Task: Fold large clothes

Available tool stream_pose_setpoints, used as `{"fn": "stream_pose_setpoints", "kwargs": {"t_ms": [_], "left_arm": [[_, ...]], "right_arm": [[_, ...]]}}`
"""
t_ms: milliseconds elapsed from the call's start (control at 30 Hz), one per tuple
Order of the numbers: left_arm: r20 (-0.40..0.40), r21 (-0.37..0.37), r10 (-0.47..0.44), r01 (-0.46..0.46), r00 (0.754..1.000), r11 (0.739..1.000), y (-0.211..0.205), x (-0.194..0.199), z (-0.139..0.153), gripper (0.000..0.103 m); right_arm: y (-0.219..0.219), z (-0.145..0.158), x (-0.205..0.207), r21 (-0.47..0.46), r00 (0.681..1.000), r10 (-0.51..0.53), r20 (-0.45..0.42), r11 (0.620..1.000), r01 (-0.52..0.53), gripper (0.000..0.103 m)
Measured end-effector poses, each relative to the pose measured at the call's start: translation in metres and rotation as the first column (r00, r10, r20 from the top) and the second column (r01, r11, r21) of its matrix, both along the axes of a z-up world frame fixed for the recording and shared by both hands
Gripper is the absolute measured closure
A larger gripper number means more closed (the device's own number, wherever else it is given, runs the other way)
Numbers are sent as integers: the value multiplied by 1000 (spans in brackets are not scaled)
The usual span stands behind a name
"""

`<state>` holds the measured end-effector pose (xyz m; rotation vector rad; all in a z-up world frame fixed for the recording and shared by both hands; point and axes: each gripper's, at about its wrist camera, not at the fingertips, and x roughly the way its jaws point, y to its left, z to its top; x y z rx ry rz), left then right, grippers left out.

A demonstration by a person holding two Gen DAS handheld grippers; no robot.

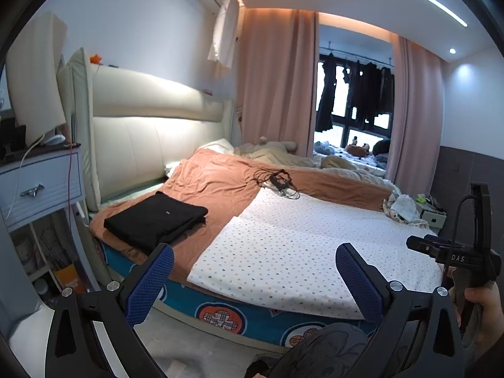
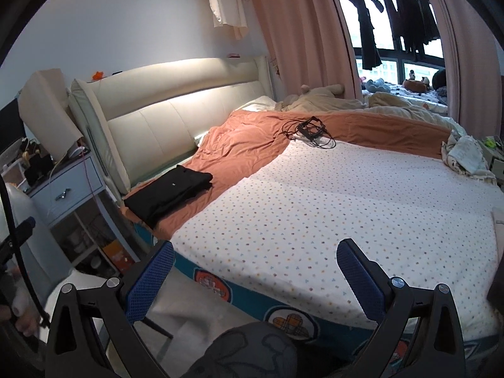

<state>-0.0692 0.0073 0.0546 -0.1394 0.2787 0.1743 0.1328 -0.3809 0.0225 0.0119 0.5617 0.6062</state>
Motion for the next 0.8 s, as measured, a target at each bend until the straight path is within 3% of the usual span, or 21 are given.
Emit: {"fn": "stream_pose_setpoints", "kwargs": {"t_ms": [400, 800], "left_arm": [[33, 70, -26, 23, 999, 997, -51, -45, -15, 1], [44, 54, -54, 52, 998, 997, -75, -55, -35, 1]], "right_arm": [[-64, -1, -75, 59, 992, -65, 108, 996, 59, 0], [-120, -22, -119, 62, 967, -185, 174, 982, 177, 0]]}}
